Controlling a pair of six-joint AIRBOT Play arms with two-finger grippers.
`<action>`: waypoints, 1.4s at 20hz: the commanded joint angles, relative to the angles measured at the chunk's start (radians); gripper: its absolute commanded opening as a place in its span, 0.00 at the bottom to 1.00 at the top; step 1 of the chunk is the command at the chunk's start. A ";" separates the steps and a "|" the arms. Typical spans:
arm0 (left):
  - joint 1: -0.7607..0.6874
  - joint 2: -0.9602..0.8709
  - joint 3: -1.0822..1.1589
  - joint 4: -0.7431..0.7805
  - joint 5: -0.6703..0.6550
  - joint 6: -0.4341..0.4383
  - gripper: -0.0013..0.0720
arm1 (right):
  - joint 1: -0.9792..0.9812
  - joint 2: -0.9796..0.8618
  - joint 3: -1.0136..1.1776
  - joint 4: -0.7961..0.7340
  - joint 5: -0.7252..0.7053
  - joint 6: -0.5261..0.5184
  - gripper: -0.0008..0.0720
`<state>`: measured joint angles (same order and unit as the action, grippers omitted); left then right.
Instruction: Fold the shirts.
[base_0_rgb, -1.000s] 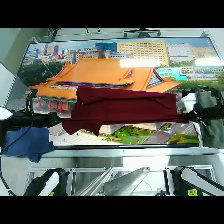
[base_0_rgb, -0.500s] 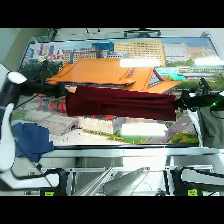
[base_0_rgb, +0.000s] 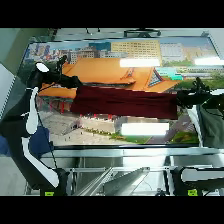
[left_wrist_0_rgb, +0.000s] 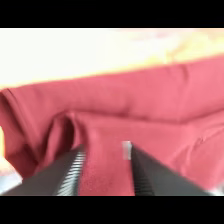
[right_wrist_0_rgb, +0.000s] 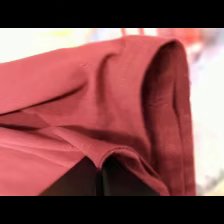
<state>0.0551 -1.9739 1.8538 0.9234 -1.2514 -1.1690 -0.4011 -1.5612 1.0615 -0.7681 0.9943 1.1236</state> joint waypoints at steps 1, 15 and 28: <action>0.005 -0.056 0.158 -0.007 0.040 -0.002 0.46 | -0.012 0.024 0.036 -0.025 -0.006 -0.010 0.48; 0.037 0.165 0.063 -0.009 -0.100 -0.070 0.04 | -0.045 -0.131 0.073 -0.058 0.130 0.002 0.73; -0.363 -0.077 0.063 -0.010 0.005 -0.154 0.04 | -0.045 -0.105 0.191 0.249 0.326 -0.126 0.03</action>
<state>-0.1959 -1.9759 1.9163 0.9134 -1.3499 -1.2667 -0.4465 -1.7184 1.1961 -0.5472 1.2133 0.9825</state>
